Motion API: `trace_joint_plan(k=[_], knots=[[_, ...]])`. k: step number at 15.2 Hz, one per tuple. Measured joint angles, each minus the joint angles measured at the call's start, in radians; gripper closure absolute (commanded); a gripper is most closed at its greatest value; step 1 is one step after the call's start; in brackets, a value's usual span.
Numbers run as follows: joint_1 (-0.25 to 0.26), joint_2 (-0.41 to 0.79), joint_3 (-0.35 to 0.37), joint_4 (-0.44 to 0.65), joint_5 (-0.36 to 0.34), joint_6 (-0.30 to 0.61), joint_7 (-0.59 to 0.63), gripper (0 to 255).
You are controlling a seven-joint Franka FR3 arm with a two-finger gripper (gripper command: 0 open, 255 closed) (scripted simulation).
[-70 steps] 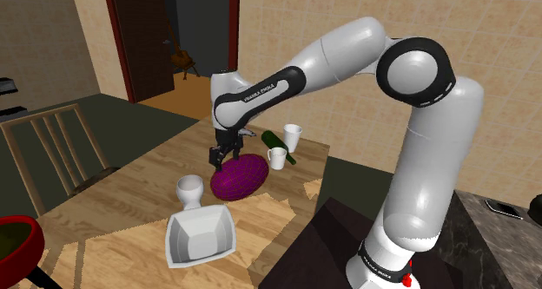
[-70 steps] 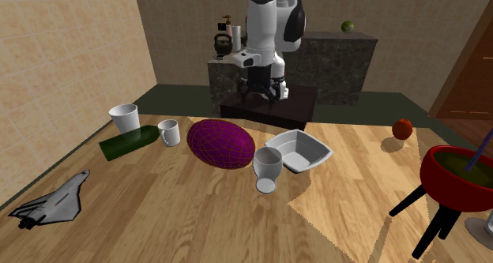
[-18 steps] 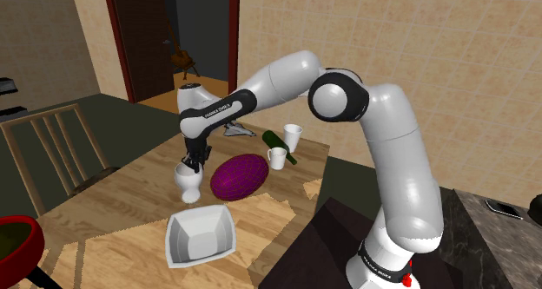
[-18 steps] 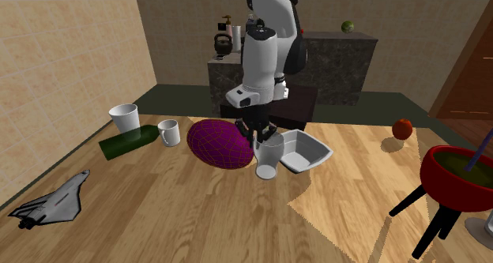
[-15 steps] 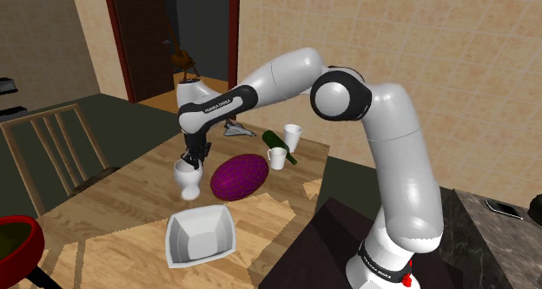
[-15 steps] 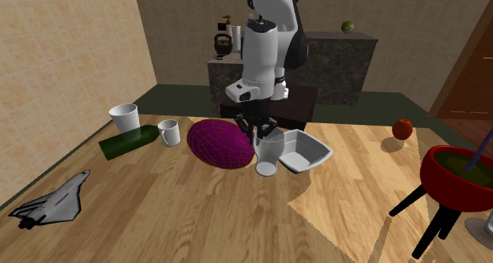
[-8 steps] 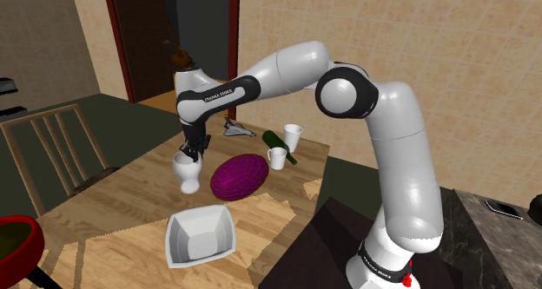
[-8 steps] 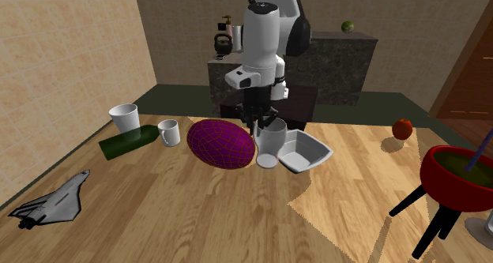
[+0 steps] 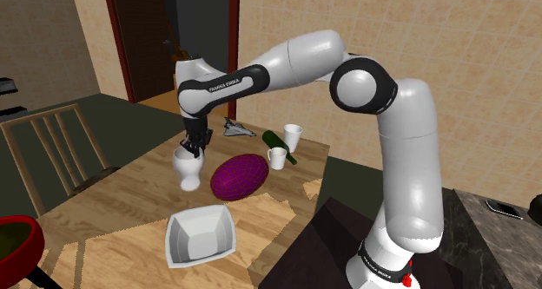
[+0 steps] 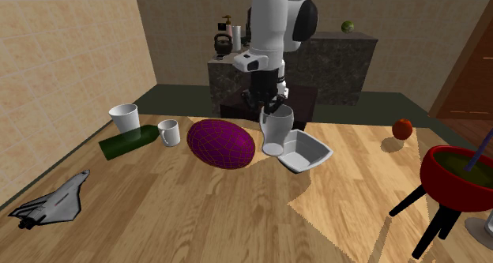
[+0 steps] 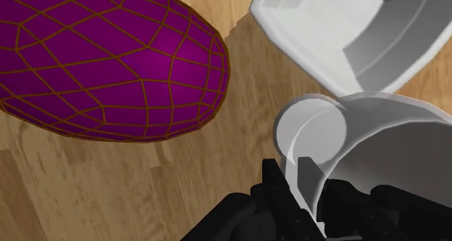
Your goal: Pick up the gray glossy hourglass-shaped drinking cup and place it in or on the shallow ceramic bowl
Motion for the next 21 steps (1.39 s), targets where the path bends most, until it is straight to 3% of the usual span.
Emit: trace_joint_plan(k=[12,21], knots=[[0.066,-0.361,0.072,-0.426,0.060,0.066,0.127,255],[0.072,-0.328,0.075,-0.503,0.047,0.173,0.149,255]])
